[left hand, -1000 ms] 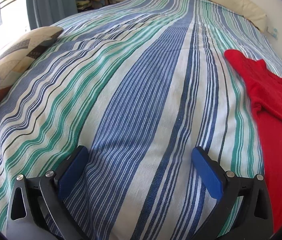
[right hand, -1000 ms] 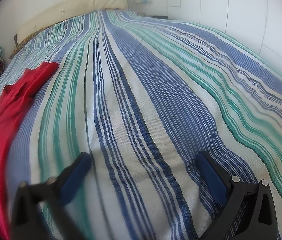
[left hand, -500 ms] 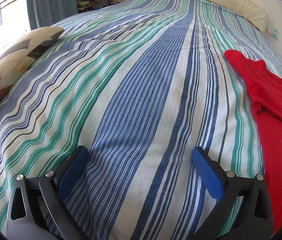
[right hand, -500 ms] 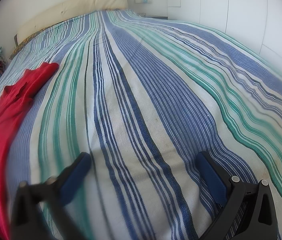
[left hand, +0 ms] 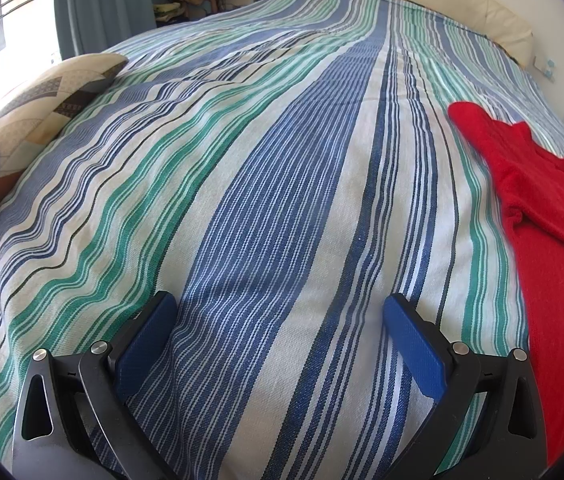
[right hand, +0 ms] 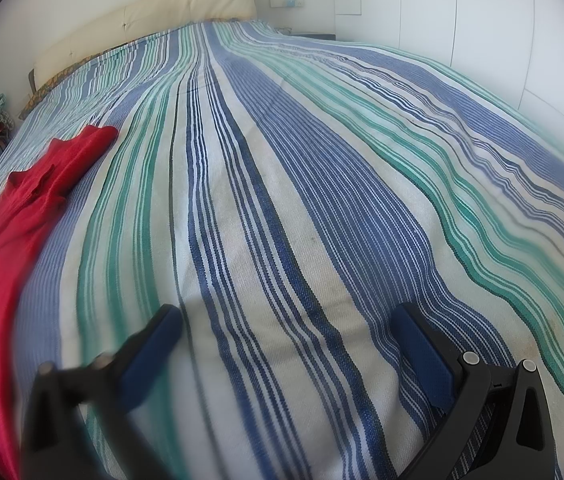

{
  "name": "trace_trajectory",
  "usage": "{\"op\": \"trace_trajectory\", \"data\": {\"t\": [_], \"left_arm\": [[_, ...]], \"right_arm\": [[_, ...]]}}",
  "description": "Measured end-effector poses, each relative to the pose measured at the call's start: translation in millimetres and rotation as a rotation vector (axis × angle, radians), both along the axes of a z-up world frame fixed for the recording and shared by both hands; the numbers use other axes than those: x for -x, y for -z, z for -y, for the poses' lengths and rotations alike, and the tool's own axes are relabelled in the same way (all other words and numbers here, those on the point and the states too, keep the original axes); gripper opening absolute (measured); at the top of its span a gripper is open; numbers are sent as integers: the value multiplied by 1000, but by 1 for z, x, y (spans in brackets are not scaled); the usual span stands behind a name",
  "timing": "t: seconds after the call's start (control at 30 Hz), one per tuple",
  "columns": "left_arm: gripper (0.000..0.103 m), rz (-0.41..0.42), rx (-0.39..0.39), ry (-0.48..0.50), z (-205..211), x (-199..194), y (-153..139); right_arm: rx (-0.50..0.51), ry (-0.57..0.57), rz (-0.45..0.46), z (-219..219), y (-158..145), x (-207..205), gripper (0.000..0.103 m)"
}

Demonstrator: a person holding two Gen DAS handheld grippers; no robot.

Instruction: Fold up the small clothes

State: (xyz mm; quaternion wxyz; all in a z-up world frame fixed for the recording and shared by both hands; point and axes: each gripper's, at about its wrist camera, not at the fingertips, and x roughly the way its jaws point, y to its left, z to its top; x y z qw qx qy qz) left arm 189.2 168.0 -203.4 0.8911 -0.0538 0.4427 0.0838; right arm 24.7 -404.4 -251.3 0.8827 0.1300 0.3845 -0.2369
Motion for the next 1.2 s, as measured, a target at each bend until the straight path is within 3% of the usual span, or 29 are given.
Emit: {"op": "trace_trajectory", "data": {"t": [1.2], "left_arm": [[103,20,17,-5,-2,-1,1]], "right_arm": [[7,4,7,-1,-2,1,103]]}}
